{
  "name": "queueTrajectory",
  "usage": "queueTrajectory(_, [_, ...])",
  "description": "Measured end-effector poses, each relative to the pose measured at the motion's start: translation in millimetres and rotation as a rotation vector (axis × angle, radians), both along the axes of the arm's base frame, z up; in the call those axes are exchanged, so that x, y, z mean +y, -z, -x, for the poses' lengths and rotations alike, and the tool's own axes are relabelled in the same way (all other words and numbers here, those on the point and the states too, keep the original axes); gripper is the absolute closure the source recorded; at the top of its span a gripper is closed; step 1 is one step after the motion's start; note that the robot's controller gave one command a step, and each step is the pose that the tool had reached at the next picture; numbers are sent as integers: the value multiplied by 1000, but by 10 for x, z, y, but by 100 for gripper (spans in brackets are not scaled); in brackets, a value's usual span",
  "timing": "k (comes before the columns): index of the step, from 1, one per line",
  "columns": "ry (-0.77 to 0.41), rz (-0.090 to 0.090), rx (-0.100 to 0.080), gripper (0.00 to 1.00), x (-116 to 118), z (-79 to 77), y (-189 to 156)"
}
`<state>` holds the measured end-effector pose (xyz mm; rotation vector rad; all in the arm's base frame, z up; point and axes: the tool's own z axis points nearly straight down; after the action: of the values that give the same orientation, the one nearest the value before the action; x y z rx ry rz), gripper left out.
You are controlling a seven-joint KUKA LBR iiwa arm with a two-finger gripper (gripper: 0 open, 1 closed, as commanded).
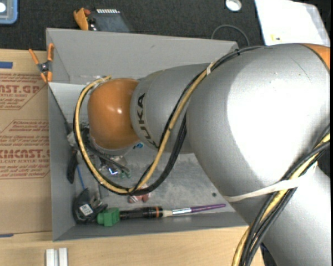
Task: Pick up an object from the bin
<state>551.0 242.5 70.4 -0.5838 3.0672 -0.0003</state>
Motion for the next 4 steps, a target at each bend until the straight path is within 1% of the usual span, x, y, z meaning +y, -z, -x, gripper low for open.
queueTrajectory(1, [-24,-3,-10,0,2,88,-16])
queueTrajectory(2, [0,-4,-10,0,32,485,-12])
queueTrajectory(3, [-14,-4,-8,100,17,605,-3])
queueTrajectory(4, [-21,-5,-12,100,3,539,-7])
